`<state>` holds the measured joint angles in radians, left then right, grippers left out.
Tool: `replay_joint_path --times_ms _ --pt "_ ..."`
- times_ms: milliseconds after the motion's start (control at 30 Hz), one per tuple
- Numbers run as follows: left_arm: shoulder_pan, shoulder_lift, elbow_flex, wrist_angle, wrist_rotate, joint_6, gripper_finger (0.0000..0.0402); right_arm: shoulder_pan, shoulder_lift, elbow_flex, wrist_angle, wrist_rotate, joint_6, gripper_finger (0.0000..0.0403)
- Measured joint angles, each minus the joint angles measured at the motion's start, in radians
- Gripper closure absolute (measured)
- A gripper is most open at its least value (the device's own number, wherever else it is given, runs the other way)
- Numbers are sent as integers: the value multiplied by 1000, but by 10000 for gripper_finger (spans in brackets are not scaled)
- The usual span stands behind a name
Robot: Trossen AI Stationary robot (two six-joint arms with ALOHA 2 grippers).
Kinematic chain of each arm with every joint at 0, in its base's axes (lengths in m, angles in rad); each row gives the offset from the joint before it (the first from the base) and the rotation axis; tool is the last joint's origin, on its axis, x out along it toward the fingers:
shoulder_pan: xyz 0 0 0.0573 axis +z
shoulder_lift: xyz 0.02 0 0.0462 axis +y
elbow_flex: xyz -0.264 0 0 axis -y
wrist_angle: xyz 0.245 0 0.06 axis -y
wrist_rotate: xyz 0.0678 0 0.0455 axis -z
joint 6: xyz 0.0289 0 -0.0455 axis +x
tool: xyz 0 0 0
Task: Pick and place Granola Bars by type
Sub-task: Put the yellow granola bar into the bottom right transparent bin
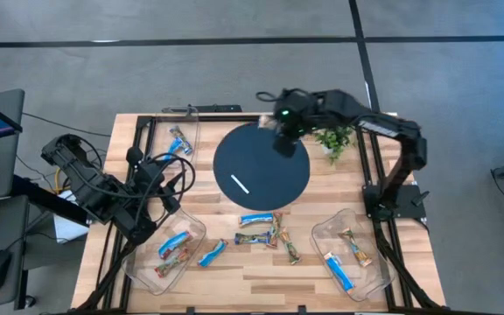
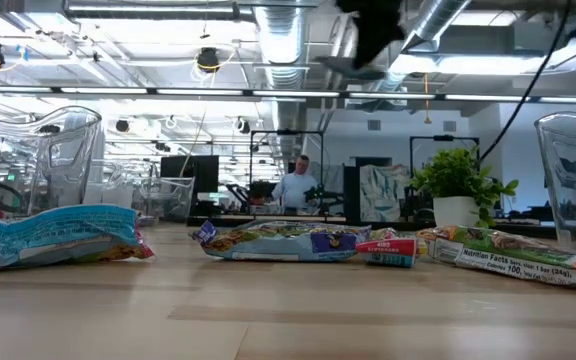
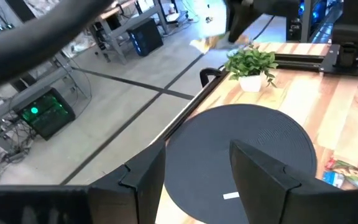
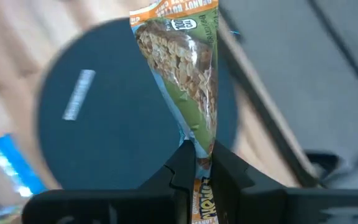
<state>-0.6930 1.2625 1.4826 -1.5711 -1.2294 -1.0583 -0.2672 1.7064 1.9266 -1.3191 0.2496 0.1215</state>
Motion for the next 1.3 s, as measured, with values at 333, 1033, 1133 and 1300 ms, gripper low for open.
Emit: replay_joint_path --times_ms 333,1033,1133,1300 --pt "65 -5 0 0 -17 40 228 -71 -214 0 -253 77 122 382" --pt "249 -5 0 0 -67 83 228 414 -665 -478 -251 66 874 388" --pt "291 -5 0 0 -90 82 228 522 -668 -552 -251 68 1015 386" --pt "362 -5 0 0 -106 82 228 705 -664 -651 -230 67 1290 387"
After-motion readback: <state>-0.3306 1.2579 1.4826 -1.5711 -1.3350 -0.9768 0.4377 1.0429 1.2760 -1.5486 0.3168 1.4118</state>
